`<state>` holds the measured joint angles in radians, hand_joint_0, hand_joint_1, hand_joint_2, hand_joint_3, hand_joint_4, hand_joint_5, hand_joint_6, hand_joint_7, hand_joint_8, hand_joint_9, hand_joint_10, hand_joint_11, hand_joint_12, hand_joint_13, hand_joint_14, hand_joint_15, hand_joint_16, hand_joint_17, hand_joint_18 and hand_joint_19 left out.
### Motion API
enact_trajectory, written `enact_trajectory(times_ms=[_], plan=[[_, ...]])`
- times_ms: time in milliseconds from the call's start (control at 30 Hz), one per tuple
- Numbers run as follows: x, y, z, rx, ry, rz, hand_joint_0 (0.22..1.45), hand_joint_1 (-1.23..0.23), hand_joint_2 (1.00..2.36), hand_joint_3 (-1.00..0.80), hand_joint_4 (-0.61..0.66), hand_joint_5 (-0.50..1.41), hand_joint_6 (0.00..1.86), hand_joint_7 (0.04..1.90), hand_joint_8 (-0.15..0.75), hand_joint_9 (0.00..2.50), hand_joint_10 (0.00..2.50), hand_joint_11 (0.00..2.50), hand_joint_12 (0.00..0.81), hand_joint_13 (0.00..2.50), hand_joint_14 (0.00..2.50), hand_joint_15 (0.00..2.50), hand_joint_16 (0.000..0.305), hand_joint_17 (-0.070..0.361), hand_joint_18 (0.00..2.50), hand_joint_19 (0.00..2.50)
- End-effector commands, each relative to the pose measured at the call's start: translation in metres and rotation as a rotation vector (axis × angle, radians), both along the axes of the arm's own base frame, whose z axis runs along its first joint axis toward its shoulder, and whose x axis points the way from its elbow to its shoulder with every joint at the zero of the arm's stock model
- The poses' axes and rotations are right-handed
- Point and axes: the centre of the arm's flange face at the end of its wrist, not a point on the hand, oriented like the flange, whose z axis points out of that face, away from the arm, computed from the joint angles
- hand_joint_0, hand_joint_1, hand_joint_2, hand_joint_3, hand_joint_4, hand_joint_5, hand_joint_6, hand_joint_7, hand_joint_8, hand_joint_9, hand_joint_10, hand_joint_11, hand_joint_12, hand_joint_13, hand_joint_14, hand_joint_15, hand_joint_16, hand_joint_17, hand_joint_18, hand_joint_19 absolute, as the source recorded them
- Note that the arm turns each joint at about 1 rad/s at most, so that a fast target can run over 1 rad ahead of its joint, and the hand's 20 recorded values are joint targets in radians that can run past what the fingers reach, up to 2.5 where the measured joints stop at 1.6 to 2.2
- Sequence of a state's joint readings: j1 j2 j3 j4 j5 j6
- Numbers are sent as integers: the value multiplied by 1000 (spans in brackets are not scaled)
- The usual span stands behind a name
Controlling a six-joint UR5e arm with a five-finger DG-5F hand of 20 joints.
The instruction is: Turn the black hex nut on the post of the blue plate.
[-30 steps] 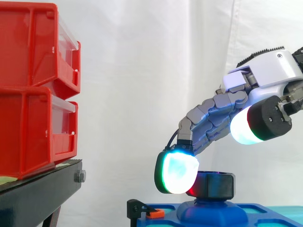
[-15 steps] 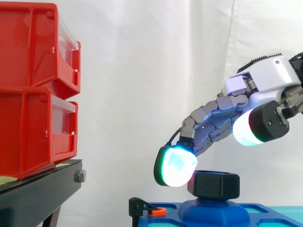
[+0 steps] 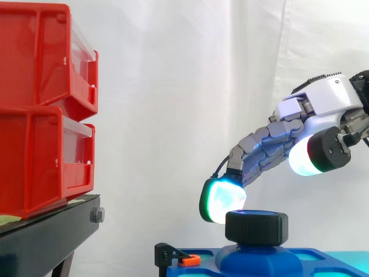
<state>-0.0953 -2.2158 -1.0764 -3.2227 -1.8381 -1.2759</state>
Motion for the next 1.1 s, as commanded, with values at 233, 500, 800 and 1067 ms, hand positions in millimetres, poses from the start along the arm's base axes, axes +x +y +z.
enact_trajectory(times_ms=[233,500,800,1067], plan=[[-1,-13,8,-5,-33,29,481,-374,1000,-500,147,-205,502,741,256,334,0,0,374,308,0,51,56,125,239,156],[12,3,25,-2,-104,50,481,-375,1000,-500,147,-206,502,738,257,334,0,0,374,307,2,50,56,126,237,157],[31,38,26,67,-158,76,482,-375,1000,-500,146,-205,502,737,258,337,0,0,374,306,0,51,56,126,235,161],[39,71,26,98,-152,70,482,-375,1000,-500,146,-206,502,737,258,338,0,0,374,306,2,47,56,126,236,157]])
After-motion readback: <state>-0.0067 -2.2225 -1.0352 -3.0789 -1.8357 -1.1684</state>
